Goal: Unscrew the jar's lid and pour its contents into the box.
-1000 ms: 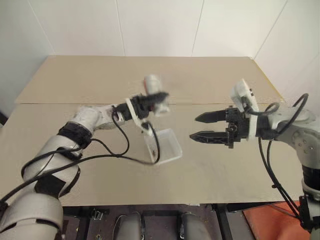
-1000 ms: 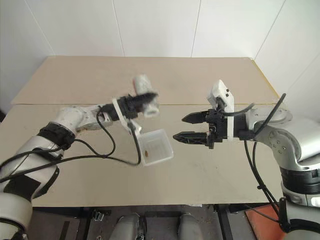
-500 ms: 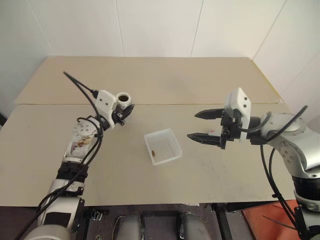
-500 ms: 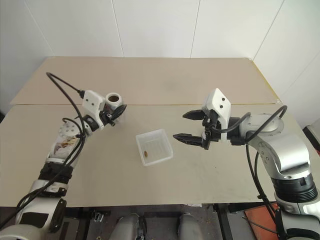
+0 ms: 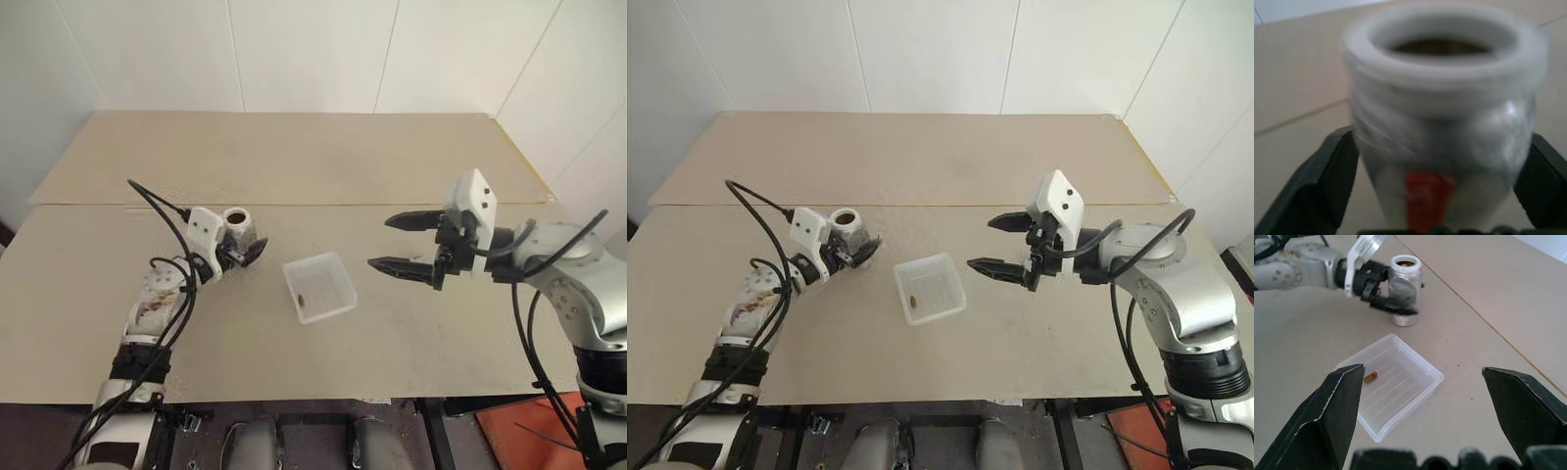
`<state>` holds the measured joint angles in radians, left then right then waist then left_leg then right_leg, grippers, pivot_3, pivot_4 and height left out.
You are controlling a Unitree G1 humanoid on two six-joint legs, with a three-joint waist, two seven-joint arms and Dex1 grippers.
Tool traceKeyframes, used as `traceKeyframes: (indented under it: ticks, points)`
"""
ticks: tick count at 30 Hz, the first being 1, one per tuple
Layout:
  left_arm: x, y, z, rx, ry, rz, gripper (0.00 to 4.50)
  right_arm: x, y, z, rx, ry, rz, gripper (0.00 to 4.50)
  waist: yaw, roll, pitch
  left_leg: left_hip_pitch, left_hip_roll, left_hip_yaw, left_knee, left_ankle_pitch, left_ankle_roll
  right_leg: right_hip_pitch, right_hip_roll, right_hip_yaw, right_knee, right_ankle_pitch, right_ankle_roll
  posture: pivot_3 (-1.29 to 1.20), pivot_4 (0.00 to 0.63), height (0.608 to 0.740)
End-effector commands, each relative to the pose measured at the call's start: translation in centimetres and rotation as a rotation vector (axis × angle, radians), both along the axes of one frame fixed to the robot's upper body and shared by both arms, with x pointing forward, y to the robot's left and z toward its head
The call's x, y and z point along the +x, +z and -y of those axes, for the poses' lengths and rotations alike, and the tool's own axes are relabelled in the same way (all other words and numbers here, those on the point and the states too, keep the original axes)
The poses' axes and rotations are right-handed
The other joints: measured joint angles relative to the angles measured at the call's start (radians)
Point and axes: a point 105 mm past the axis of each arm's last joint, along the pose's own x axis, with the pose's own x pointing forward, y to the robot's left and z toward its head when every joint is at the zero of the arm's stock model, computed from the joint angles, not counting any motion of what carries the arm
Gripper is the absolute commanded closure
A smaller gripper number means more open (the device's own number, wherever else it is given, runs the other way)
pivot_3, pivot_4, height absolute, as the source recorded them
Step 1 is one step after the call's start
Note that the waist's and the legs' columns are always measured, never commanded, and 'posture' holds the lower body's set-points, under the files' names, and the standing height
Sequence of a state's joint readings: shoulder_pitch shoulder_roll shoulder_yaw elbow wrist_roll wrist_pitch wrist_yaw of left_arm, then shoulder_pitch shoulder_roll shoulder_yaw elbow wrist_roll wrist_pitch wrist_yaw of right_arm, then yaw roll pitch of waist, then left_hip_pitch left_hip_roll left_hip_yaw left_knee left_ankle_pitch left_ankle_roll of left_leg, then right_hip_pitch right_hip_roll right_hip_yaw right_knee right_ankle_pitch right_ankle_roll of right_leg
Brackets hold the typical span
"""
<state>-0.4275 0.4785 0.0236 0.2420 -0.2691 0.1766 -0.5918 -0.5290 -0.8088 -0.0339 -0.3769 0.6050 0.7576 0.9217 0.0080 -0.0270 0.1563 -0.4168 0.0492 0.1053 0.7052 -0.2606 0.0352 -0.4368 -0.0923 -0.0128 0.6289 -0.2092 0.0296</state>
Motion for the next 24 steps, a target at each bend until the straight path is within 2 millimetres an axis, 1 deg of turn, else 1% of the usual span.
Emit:
traceKeyframes:
  ticks: [1, 2, 5, 8, 10, 12, 13, 14, 15, 18, 20, 22, 24]
  points:
    - [-2.0, 2.3, -1.6, 0.073, -0.026, 0.076, 0.01, -0.7, 1.3, 0.4, 0.001, -0.009, 0.052, 0.0, -0.002, 0.0, 0.0, 0.0, 0.0, 0.0, 0.0, 0.0, 0.0, 0.0, 0.0, 0.0, 0.0, 0.0, 0.0, 0.0, 0.15, 0.74]
    - [-2.7, 2.3, -1.9, 0.088, -0.039, 0.071, 0.01, -0.7, 1.3, 0.5, 0.0, -0.014, 0.05, 0.0, -0.003, 0.0, 0.0, 0.0, 0.0, 0.0, 0.0, 0.0, 0.0, 0.0, 0.0, 0.0, 0.0, 0.0, 0.0, 0.0, 0.15, 0.74]
    - [-5.8, 2.7, -2.8, 0.136, -0.125, 0.027, 0.01, -0.8, 1.1, 0.9, -0.003, -0.031, 0.045, 0.0, -0.005, 0.0, 0.0, 0.001, 0.001, 0.0, -0.001, 0.0, 0.0, 0.0, 0.0, 0.001, 0.0, 0.0, 0.0, 0.0, 0.15, 0.74]
    - [-8.9, 3.7, -3.4, 0.221, -0.224, 0.018, 0.01, -1.1, 1.0, 1.6, -0.002, -0.041, 0.025, 0.0, -0.005, 0.0, 0.0, 0.002, 0.001, 0.0, -0.002, 0.0, 0.0, 0.0, -0.001, 0.001, 0.0, 0.0, 0.0, 0.0, 0.15, 0.74]
    - [-10.4, 5.1, -3.8, 0.253, -0.289, 0.012, 0.01, -1.2, 1.1, 2.1, 0.0, -0.048, 0.019, 0.0, 0.0, 0.0, 0.0, 0.002, 0.001, -0.001, -0.003, 0.0, 0.0, 0.0, -0.001, 0.0, 0.0, 0.0, -0.001, 0.0, 0.15, 0.74]
    - [-11.7, 7.3, -4.2, 0.251, -0.366, 0.009, 0.01, -1.3, 0.9, 2.8, -0.015, -0.055, 0.022, 0.0, 0.003, 0.0, 0.0, 0.002, 0.001, 0.0, -0.002, 0.0, 0.0, 0.0, -0.002, 0.0, 0.0, -0.001, -0.001, 0.0, 0.15, 0.74]
    - [-12.2, 8.8, -4.6, 0.244, -0.398, 0.007, 0.01, -1.3, 0.8, 3.1, -0.024, -0.055, 0.024, 0.0, 0.005, 0.0, 0.0, 0.002, 0.001, 0.0, -0.002, 0.0, 0.0, 0.0, -0.001, 0.0, 0.0, -0.001, -0.001, 0.0, 0.15, 0.74]
    - [-12.6, 10.0, -5.0, 0.241, -0.423, 0.011, 0.01, -1.4, 0.8, 3.5, -0.033, -0.055, 0.029, 0.0, 0.004, 0.0, 0.0, 0.003, 0.001, 0.0, -0.002, 0.0, 0.0, 0.0, -0.001, 0.0, 0.0, -0.001, -0.001, 0.0, 0.15, 0.74]
    - [-12.8, 10.7, -5.2, 0.239, -0.438, 0.012, 0.01, -1.4, 0.7, 3.7, -0.039, -0.055, 0.032, 0.0, 0.003, 0.0, 0.0, 0.003, 0.001, 0.0, -0.002, 0.0, 0.0, 0.0, -0.001, 0.0, 0.0, -0.001, -0.002, 0.0, 0.15, 0.74]
    - [-13.2, 11.9, -5.4, 0.227, -0.46, 0.026, 0.01, -1.1, 0.7, 4.6, -0.054, -0.072, 0.038, 0.0, 0.001, 0.0, 0.0, 0.005, 0.0, 0.002, -0.003, 0.0, 0.0, 0.001, -0.001, 0.001, 0.0, -0.001, -0.001, 0.0, 0.15, 0.74]
    - [-12.9, 11.9, -5.6, 0.216, -0.446, 0.037, 0.01, -0.8, 0.4, 5.0, -0.052, -0.092, 0.042, 0.0, 0.0, 0.0, 0.0, 0.007, 0.0, 0.003, -0.005, 0.0, 0.0, 0.002, -0.001, 0.002, 0.0, -0.001, -0.001, 0.0, 0.15, 0.74]
    - [-12.6, 11.5, -5.5, 0.21, -0.43, 0.039, 0.01, -0.5, 0.2, 5.1, -0.043, -0.123, 0.039, 0.0, -0.002, 0.0, 0.0, 0.008, 0.001, 0.004, -0.007, 0.0, -0.001, 0.002, 0.0, 0.002, 0.0, -0.001, -0.001, 0.0, 0.15, 0.74]
    - [-12.5, 11.2, -5.0, 0.193, -0.449, 0.032, 0.01, -1.0, 0.2, 4.6, -0.032, -0.115, 0.025, 0.0, -0.002, 0.0, 0.0, 0.009, 0.001, 0.004, -0.008, 0.0, -0.001, 0.002, 0.0, 0.002, 0.0, -0.001, -0.002, 0.0, 0.15, 0.74]
